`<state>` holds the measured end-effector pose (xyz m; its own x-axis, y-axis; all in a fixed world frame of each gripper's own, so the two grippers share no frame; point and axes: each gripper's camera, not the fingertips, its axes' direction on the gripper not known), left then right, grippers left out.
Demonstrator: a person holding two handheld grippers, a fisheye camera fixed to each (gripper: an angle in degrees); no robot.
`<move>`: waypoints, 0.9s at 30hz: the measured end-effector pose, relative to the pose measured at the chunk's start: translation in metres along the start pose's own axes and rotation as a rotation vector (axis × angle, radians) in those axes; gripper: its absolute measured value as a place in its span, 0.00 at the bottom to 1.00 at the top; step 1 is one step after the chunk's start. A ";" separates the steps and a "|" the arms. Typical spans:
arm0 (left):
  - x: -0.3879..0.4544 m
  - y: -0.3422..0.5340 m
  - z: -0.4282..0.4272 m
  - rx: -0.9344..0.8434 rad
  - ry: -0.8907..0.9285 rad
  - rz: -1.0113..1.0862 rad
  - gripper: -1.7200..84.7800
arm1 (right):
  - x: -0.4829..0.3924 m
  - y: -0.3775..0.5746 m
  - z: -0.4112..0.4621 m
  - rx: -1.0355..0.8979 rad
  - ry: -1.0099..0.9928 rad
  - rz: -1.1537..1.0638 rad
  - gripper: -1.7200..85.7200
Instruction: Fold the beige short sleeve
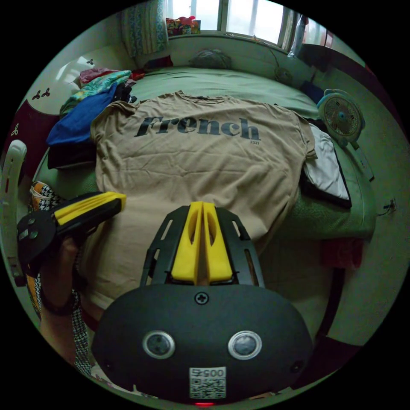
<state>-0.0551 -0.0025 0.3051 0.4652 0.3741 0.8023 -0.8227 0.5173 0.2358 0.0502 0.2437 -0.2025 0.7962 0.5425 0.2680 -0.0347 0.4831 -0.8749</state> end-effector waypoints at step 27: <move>0.020 0.000 -0.005 -0.002 -0.031 0.011 0.01 | 0.008 0.005 -0.001 0.000 -0.012 0.008 0.01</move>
<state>-0.0436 0.0089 0.3184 0.4455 0.3557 0.8216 -0.8270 0.5151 0.2254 0.0572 0.2497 -0.2056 0.7887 0.5543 0.2660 -0.0410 0.4791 -0.8768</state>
